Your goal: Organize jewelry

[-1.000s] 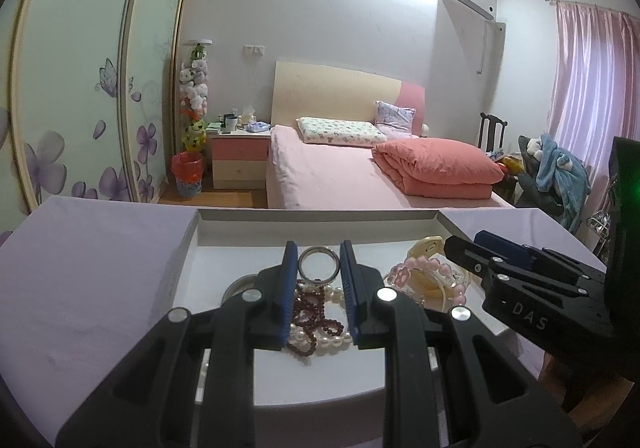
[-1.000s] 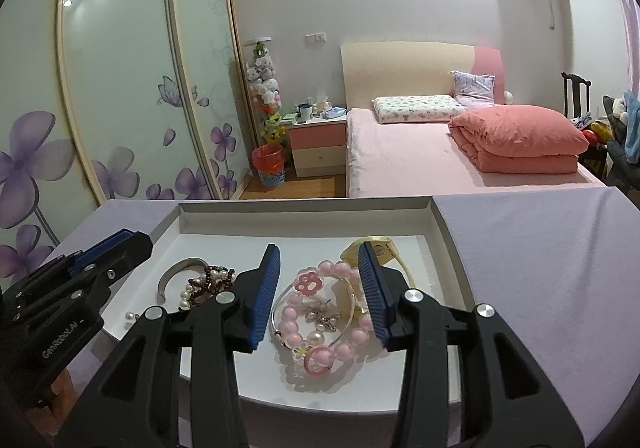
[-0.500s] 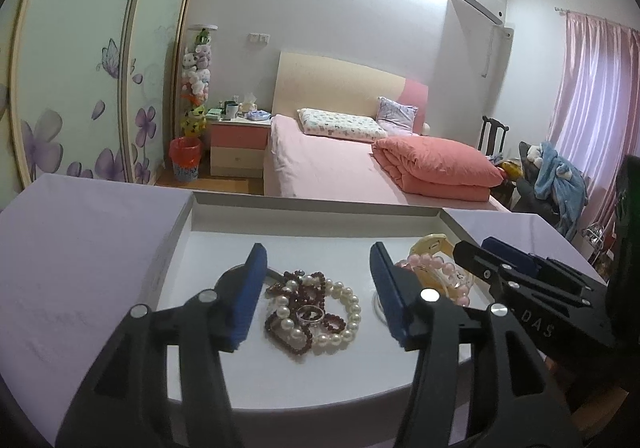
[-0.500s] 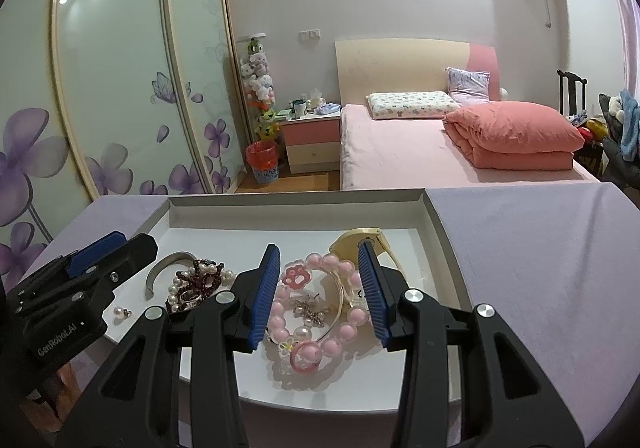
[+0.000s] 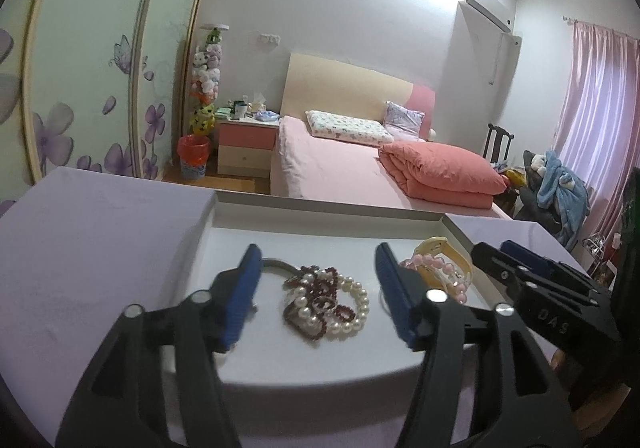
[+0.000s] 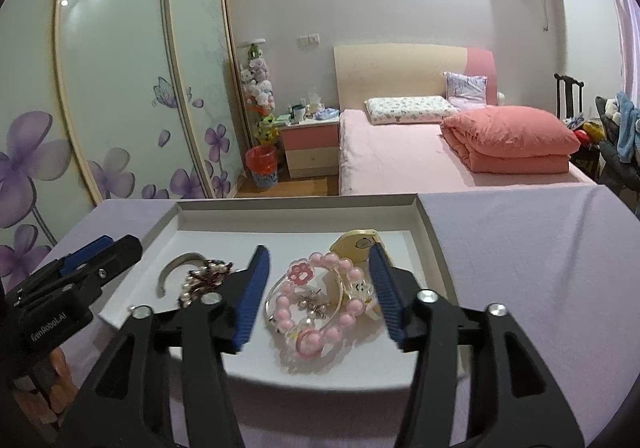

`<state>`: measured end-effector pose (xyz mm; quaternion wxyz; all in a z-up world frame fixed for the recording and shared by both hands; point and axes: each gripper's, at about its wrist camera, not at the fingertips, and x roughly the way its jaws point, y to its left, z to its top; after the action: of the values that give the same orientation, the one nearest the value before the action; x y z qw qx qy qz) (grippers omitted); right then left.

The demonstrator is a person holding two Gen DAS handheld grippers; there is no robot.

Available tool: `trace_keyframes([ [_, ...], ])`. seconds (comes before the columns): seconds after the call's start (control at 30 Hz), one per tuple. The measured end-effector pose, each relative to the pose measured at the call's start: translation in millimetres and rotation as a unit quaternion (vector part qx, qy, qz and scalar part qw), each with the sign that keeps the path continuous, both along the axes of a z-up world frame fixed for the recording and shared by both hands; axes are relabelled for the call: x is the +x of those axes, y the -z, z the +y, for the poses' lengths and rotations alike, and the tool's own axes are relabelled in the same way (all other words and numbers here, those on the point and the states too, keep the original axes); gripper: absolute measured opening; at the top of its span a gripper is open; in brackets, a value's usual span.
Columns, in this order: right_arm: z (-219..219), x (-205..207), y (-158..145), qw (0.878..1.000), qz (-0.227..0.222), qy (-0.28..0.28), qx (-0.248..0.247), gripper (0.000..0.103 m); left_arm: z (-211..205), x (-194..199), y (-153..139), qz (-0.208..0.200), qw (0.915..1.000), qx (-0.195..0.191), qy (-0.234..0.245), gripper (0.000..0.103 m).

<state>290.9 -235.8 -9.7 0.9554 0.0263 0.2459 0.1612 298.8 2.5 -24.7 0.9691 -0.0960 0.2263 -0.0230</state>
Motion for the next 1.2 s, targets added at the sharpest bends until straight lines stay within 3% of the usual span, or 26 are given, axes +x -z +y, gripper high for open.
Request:
trace_keyframes([
  [0.1,-2.7,-23.0,-8.0,1.0,-0.014,-0.007,-0.005,0.066,6.1,-26.8,-7.8,-0.012,0.9999,0.004,-0.005,0.074],
  [0.23,-11.4,-60.0,-18.7,0.999,-0.034,-0.006,-0.006,0.092,12.4,-67.3,-17.1,-0.026,0.9997,0.003,0.002,0.094],
  [0.33,-17.2,-85.2,-25.3,0.999,-0.042,0.0,-0.009,0.098,11.7,-98.9,-22.0,-0.035,0.9993,0.013,0.008,0.099],
  [0.53,-18.9,-128.7,-33.4,0.998,-0.062,0.009,-0.012,0.101,1.4,-156.5,-22.7,-0.055,0.997,0.054,0.001,0.099],
  [0.77,-15.5,-163.4,-23.9,0.996,-0.078,0.026,-0.025,0.101,-1.2,-202.9,-19.7,-0.08,0.9946,0.063,-0.021,0.099],
  [1.2,-17.6,-182.9,-9.9,0.995,-0.091,0.043,-0.014,0.101,12.5,-224.6,-17.5,-0.081,0.9945,0.043,-0.05,0.099],
])
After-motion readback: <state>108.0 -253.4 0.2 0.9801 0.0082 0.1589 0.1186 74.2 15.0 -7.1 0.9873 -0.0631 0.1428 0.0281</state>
